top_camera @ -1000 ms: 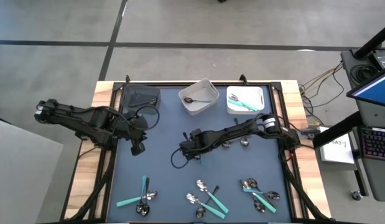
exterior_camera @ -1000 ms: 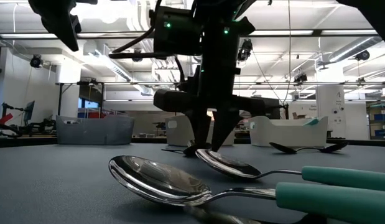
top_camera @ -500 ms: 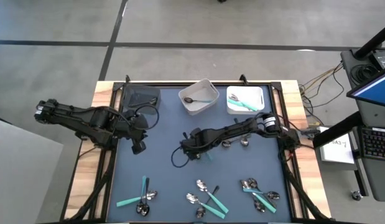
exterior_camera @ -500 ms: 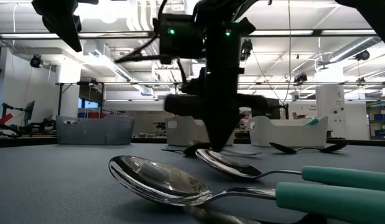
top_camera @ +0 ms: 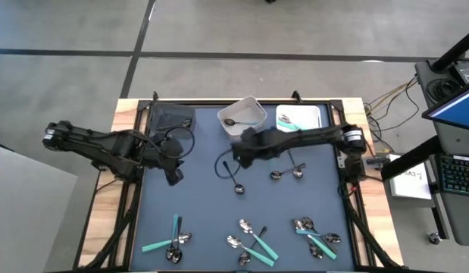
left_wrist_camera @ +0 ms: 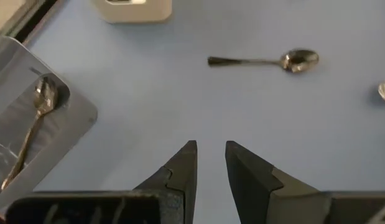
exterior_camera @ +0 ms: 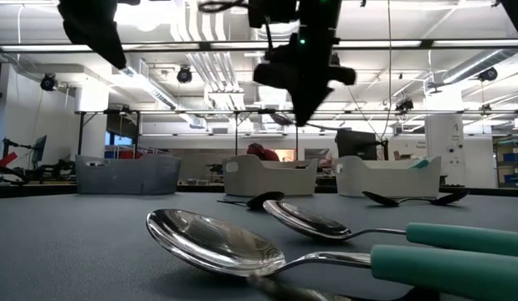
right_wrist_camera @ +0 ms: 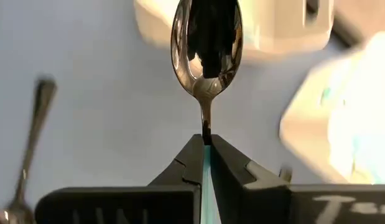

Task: Sort silverware by color (type)
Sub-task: Put the blue spoon into the gray bin

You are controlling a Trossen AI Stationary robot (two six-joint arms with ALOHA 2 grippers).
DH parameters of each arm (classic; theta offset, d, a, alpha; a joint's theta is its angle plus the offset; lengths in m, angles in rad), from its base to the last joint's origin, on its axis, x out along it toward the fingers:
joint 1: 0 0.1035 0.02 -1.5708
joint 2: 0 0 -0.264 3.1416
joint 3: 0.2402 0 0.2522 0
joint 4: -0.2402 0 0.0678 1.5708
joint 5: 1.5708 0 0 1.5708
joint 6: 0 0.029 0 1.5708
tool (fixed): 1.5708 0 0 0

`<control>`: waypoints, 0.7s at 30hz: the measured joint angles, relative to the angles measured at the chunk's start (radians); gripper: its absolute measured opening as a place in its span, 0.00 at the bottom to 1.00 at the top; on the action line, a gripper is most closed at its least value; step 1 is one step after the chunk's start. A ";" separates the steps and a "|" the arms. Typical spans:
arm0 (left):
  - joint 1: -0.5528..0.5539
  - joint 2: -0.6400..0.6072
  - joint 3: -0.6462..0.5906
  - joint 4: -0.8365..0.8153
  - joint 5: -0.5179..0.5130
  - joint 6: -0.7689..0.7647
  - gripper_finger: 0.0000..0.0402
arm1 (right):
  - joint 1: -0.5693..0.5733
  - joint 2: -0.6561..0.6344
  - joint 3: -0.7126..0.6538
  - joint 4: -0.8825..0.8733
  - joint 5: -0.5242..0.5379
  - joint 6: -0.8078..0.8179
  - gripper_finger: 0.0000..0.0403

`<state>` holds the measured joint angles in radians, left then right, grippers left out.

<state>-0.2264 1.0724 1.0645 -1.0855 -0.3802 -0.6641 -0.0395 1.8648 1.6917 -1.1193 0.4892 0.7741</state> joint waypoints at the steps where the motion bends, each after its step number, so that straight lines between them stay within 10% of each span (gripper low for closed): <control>1: 0.000 0.004 0.000 0.008 -0.004 -0.007 0.17 | -0.018 -0.005 0.000 0.035 0.007 -0.054 0.02; 12: 0.001 0.024 0.000 0.044 -0.007 -0.120 0.17 | -0.203 0.018 0.000 0.488 0.027 -0.934 0.02; 21: 0.001 0.040 0.000 0.071 -0.041 -0.194 0.17 | -0.320 0.078 0.002 0.524 -0.024 -1.016 0.02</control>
<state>-0.2256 1.1124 1.0645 -1.0143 -0.4215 -0.8576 -0.3596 1.9432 1.6932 -0.5951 0.4653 -0.2418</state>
